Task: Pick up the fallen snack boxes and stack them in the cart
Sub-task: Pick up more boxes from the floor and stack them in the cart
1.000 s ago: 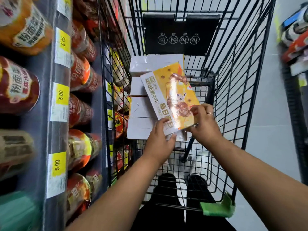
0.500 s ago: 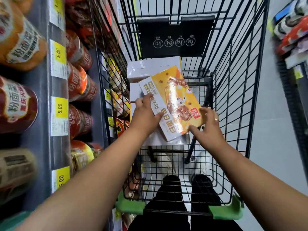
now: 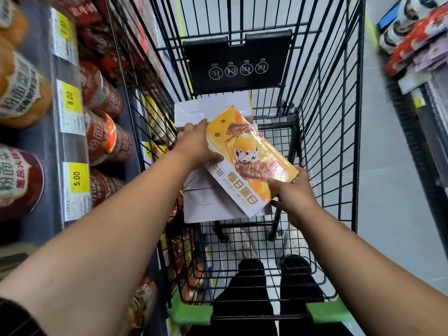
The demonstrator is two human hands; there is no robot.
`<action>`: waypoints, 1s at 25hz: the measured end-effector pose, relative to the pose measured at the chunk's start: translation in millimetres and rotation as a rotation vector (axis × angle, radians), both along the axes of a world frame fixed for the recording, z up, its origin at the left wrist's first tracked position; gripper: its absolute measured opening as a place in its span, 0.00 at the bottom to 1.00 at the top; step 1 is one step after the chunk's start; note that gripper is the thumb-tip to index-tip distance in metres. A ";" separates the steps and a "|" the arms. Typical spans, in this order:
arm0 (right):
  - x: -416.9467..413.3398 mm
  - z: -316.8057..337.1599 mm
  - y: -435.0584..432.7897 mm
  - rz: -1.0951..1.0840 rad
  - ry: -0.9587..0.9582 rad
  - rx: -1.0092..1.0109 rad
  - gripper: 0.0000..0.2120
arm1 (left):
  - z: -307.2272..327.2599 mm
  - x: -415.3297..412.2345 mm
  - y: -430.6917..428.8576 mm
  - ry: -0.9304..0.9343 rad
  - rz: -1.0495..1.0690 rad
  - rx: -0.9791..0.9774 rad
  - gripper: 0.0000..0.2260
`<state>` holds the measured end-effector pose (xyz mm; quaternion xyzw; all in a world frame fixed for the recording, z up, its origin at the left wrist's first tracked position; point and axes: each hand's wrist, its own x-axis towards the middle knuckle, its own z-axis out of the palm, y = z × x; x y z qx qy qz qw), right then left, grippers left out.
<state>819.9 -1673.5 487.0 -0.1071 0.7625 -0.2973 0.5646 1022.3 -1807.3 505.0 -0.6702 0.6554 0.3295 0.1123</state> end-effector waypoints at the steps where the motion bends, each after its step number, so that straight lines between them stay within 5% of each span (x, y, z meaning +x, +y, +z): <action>1: 0.7 3.3 -3.7 0.011 0.032 -0.018 0.27 | 0.5 3.9 2.1 0.011 0.027 -0.005 0.49; 8: 6.4 29.1 -68.5 0.255 0.410 -0.235 0.29 | 12.7 25.1 5.0 0.135 0.266 -0.090 0.39; 17: 14.1 39.3 -182.3 0.643 0.573 -0.436 0.28 | 6.4 45.4 -49.6 0.442 0.577 -0.146 0.39; 25: 11.0 18.6 -220.9 0.727 0.661 -0.580 0.23 | -27.9 39.6 -77.2 0.454 0.699 -0.161 0.34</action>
